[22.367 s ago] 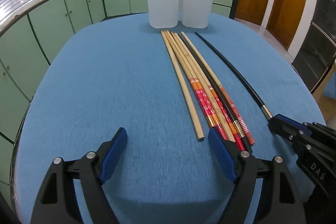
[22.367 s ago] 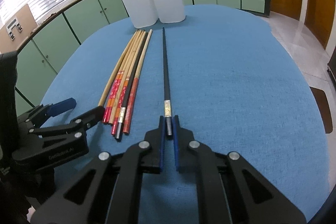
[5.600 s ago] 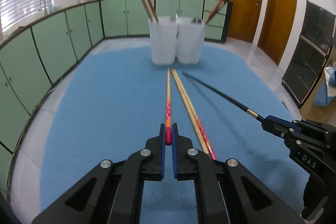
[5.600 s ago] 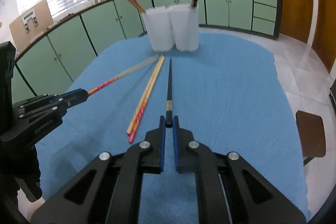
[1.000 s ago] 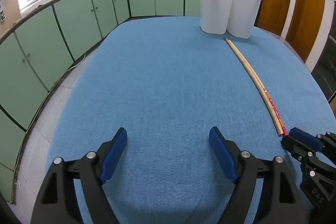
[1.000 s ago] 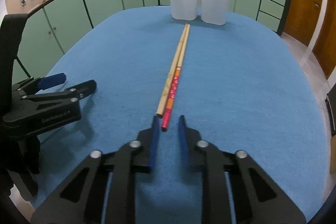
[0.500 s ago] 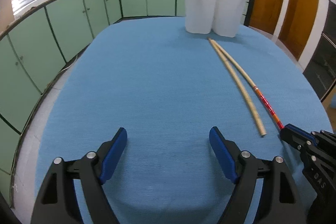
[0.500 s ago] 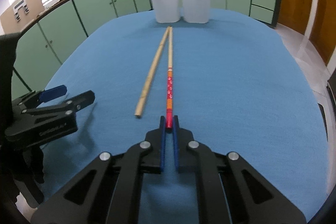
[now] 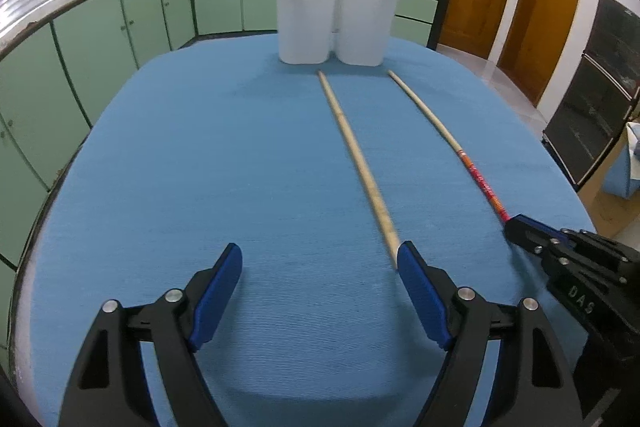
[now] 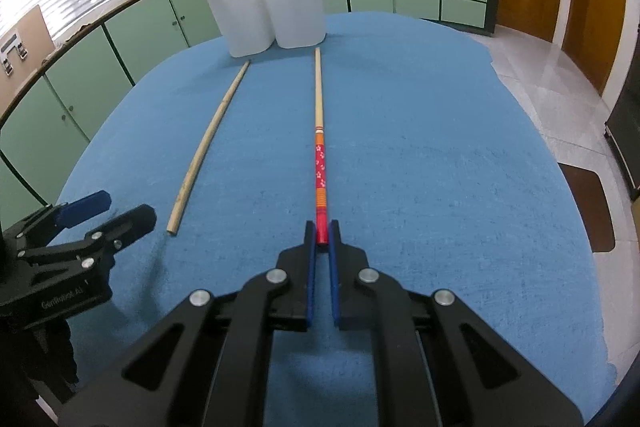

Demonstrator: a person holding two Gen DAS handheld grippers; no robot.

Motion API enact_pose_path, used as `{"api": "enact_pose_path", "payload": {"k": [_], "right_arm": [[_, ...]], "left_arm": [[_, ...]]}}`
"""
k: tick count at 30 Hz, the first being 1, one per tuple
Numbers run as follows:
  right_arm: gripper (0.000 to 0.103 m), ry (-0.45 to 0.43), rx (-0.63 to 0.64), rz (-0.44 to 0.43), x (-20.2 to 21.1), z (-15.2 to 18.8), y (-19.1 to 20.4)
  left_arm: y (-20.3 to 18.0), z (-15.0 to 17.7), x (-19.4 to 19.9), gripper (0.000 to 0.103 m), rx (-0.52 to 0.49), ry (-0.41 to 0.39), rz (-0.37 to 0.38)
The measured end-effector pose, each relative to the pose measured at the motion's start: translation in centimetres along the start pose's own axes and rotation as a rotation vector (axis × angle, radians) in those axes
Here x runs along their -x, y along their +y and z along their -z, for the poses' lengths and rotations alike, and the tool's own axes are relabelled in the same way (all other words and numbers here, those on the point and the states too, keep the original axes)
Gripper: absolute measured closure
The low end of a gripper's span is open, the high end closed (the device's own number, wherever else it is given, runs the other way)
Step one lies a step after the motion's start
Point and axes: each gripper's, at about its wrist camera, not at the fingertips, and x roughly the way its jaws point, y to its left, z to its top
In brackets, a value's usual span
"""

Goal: Organize utensils
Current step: 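Close the left gripper on the plain wooden chopstick while the right gripper holds its chopstick, then lift both chopsticks and lower them into the white holder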

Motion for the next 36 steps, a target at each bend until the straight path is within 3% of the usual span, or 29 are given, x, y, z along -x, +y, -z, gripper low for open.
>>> {"api": "enact_pose_path", "payload": {"k": [4,13,24,36], "right_arm": [[0.098,0.002,0.003,-0.001,0.0,0.0,0.0],[0.098,0.007,0.012,-0.003,0.0,0.0,0.1],[0.097,0.007,0.012,-0.006,-0.2,0.1,0.0],[0.098,-0.011,0.016,-0.008,0.2,-0.1,0.1]], "left_arm": [[-0.8,0.0,-0.4,0.027,-0.001,0.005,-0.005],[-1.5,0.0,-1.1,0.044,0.010,0.001,-0.021],[-1.3,0.2,-1.1,0.093,0.031,-0.017,-0.047],[-1.1,-0.1,-0.6,0.096,0.035,-0.026,-0.036]]}}
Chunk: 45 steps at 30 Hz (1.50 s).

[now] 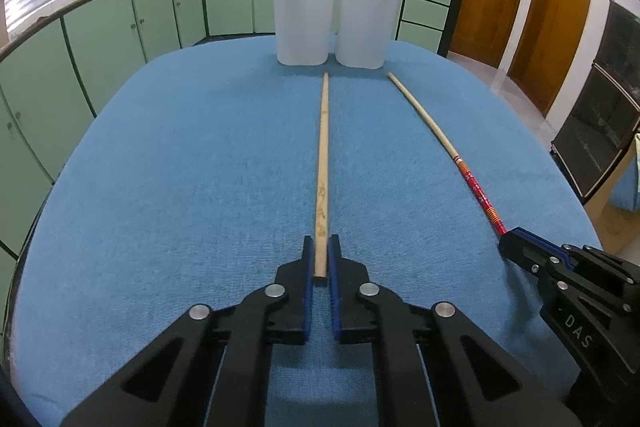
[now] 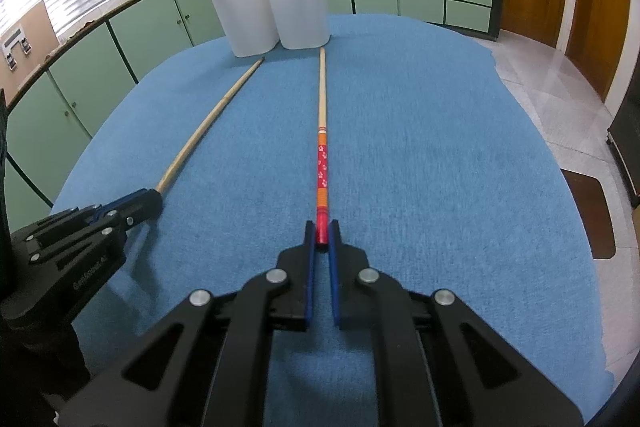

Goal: Organize utensils
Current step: 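Lift both chopsticks and lower them into the white holder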

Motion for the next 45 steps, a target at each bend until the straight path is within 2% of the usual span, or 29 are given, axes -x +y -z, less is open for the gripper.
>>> {"api": "enact_pose_path", "payload": {"k": [11,18,26,31,36,45], "right_arm": [[0.098,-0.075,0.039,0.016,2.9,-1.3,0.4],[0.098,-0.146,0.043,-0.002,5.6,-3.4,0.4],[0.098,-0.232,0.053,-0.024,8.8,-7.1,0.8],[0.098,-0.269,0.071,-0.033,10.3,-9.4,1.1],[0.098,-0.290,0.095,-0.062,11.4,-12.1,1.6],[0.098,-0.270,0.131,-0.143,12.9,-16.9,2.5]], "left_arm": [[0.6,-1.4,3.9,0.096,-0.012,-0.071,0.007],[1.2,-3.6,7.6,0.096,-0.005,-0.165,0.012],[1.4,-7.1,11.5,0.096,-0.005,-0.288,0.029],[1.3,-9.1,13.0,0.096,-0.022,-0.338,0.043],[1.4,-10.9,13.8,0.096,-0.037,-0.368,0.061],[1.1,-14.2,14.6,0.096,-0.048,-0.376,0.135]]}}
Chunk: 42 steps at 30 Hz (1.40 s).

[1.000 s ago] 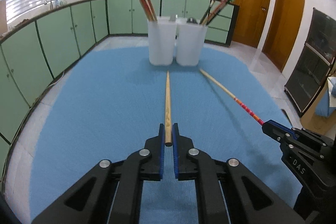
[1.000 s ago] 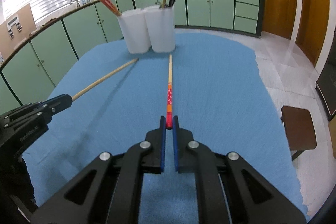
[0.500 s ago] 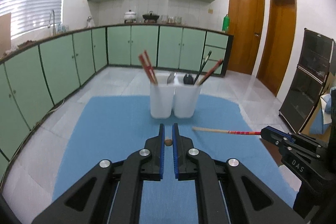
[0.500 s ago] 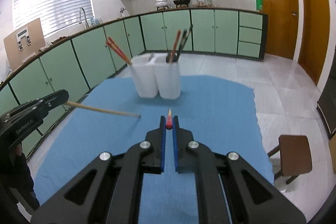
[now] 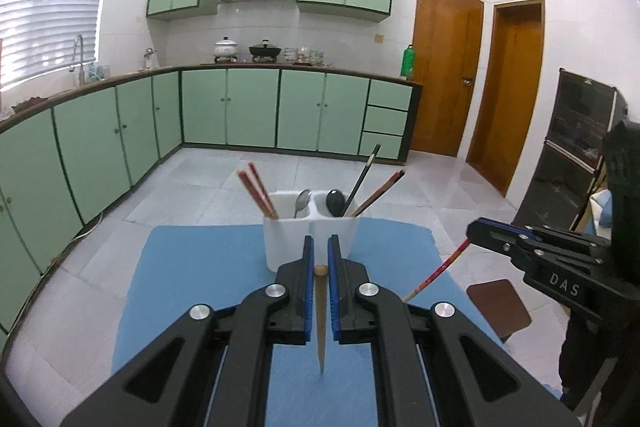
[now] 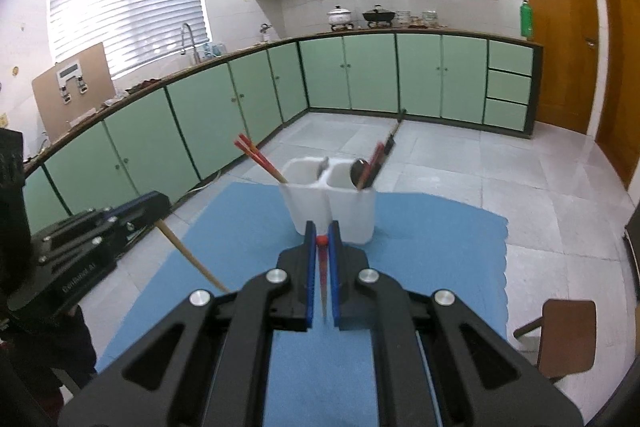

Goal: Organize utensils
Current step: 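Lift both chopsticks and lower them into the white holder, then open both grippers to release the chopsticks in the holder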

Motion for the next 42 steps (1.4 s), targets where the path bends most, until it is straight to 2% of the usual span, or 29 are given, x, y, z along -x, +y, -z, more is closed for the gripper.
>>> {"api": "enact_pose_path", "payload": {"k": [7,13,18,23,27,31,36,42], "right_arm": [[0.098,-0.039,0.050,-0.042,1.1,-5.4,0.1],[0.098,-0.107,0.095,-0.040,1.3,-10.8,0.4],[0.098,-0.173,0.107,-0.017,0.1,-15.7,0.0],[0.098,-0.194,0.082,-0.017,-2.6,-19.0,-1.8],[0.098,-0.182,0.061,-0.011,-5.8,-19.8,-3.3],[0.098,-0.155,0.053,-0.003,-8.9,-19.4,-3.9],[0.098,-0.106,0.074,0.022,-12.3,-17.5,-3.7],[0.098,-0.042,0.054,0.027,-15.2,-14.7,-4.1]], "left_arm": [[-0.3,-3.6,0.5,0.096,-0.037,-0.062,0.034],[-1.0,-8.2,0.1,0.096,-0.085,-0.158,0.029],[-1.1,-12.9,-1.9,0.096,-0.098,-0.234,0.003],[-1.0,-16.1,-4.9,0.096,-0.107,-0.287,-0.021],[-0.8,-16.7,-8.4,0.096,-0.113,-0.295,-0.058],[-0.3,-15.7,-11.7,0.096,-0.105,-0.286,-0.072],[0.9,-14.2,-15.2,0.096,-0.077,-0.231,-0.076],[2.3,-12.5,-17.3,0.096,-0.070,-0.165,-0.083]]}}
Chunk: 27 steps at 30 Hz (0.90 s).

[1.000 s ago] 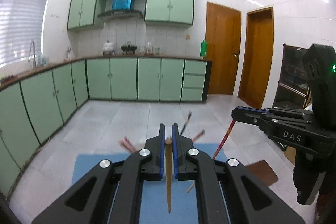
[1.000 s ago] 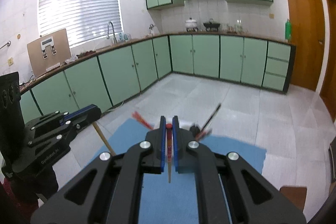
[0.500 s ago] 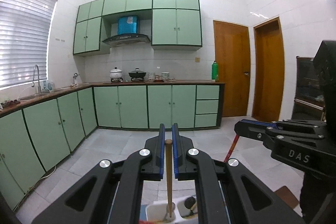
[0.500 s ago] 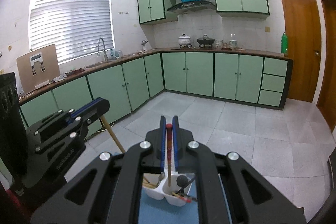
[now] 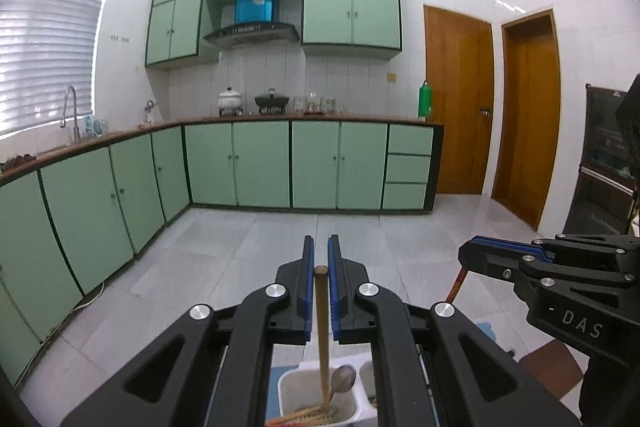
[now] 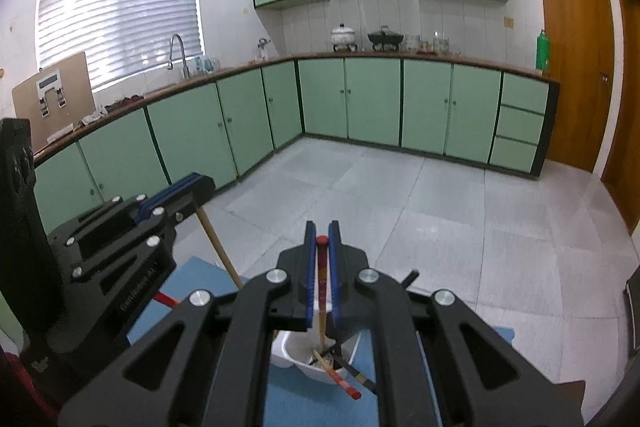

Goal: Organize utensils
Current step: 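Open both grippers to release the chopsticks in the holder, then withdraw both open grippers from the holder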

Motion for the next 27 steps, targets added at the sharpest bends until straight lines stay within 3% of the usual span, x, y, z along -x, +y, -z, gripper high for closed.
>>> {"api": "enact_pose_path", "payload": {"k": [7,13,20,27], "right_arm": [[0.096,0.062,-0.027,-0.009,-1.4,1.9,0.1],[0.074,0.028,-0.072,0.040,1.4,2.4,-0.9],[0.035,-0.024,-0.114,0.126,6.6,4.7,-2.1],[0.018,-0.037,-0.127,0.157,11.6,9.4,-1.4]], "left_arm": [[0.9,1.1,-1.0,0.095,0.031,0.063,0.003],[2.0,0.4,1.6,0.075,0.054,0.041,-0.001],[2.6,1.4,7.1,0.047,0.077,0.018,-0.027],[2.1,5.4,12.6,0.029,0.082,0.064,-0.046]]}}
